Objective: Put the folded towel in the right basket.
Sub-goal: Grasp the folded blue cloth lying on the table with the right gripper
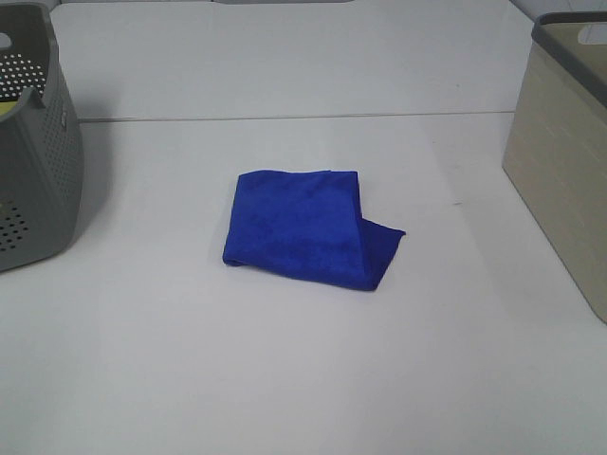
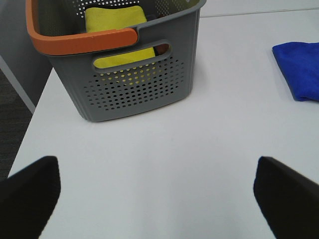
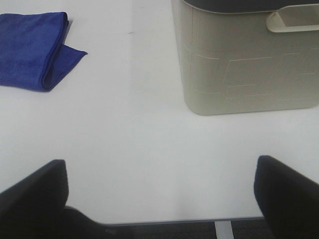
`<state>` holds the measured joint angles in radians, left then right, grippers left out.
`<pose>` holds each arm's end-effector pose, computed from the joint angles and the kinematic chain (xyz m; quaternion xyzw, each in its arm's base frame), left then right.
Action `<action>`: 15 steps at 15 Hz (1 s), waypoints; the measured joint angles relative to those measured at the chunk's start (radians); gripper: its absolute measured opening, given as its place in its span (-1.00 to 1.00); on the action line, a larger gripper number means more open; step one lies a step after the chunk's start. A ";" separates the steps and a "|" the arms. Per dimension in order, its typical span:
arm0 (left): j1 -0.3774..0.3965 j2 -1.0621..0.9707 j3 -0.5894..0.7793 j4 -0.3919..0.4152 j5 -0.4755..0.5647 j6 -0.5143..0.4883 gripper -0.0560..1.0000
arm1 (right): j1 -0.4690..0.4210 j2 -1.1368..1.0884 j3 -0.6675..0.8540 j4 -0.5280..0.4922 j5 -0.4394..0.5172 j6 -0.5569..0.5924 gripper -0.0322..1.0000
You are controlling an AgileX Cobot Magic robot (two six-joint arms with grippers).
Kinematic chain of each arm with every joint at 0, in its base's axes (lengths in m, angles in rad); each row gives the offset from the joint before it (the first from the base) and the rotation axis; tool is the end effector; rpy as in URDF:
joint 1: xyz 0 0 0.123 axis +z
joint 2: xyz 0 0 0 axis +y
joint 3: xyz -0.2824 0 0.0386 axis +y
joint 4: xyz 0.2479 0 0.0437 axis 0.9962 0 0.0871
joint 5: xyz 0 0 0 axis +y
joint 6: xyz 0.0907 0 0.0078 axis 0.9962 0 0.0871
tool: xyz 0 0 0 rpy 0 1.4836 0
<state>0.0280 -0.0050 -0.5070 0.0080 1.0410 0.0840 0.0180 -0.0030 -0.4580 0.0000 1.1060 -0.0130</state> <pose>-0.0057 0.0005 0.2807 0.0235 0.8445 0.0339 0.5339 -0.0028 0.0000 0.2619 -0.0136 0.8743 0.0012 0.4851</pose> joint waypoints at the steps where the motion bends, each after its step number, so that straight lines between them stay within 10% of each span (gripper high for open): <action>1: 0.000 0.000 0.000 0.000 0.000 0.000 0.96 | 0.000 0.000 0.000 0.000 0.000 0.000 0.94; 15: 0.000 0.000 0.000 0.000 0.000 0.000 0.96 | 0.000 0.000 0.000 0.000 0.000 -0.002 0.94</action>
<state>0.0280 -0.0050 -0.5070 0.0080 1.0410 0.0840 0.0180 -0.0030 -0.4580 0.0000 1.1060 -0.0150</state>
